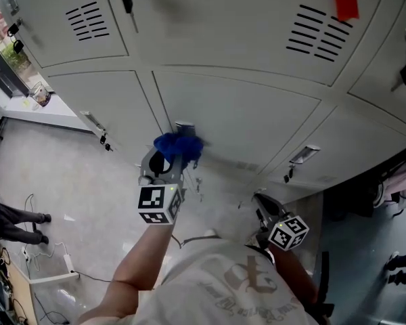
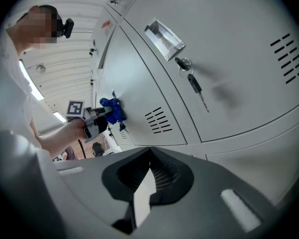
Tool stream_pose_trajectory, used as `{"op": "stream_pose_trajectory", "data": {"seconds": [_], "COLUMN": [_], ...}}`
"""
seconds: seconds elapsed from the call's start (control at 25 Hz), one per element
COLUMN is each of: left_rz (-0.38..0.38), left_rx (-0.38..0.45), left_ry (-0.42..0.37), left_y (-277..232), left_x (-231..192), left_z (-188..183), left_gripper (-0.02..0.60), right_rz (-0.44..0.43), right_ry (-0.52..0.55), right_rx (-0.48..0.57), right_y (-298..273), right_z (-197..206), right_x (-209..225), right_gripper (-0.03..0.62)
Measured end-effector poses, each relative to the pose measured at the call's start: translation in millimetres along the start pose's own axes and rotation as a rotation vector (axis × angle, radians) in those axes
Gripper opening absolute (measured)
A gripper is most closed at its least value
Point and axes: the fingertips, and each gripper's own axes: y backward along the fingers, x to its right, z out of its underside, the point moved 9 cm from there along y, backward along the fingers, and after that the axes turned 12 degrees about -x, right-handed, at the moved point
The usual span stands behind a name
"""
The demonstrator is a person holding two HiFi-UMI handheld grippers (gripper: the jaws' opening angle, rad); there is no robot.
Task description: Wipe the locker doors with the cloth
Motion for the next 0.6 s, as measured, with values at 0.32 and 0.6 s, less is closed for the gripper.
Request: {"op": "stream_pose_trajectory", "data": {"seconds": [0.32, 0.6], "left_rz": [-0.026, -0.059], "left_rx": [0.082, 0.239], "left_ry": [-0.111, -0.174], "left_y": [2, 13], "left_x": [20, 23], "left_z": [-28, -61], "left_gripper": [0.129, 0.130], "right_rz": [0.011, 0.033], "right_ry": [-0.006, -0.022], "right_rx": [-0.001, 0.008], "right_y": [-5, -4], "right_z": [4, 7], "right_x": [-6, -9], "right_gripper": [0.008, 0.009]}}
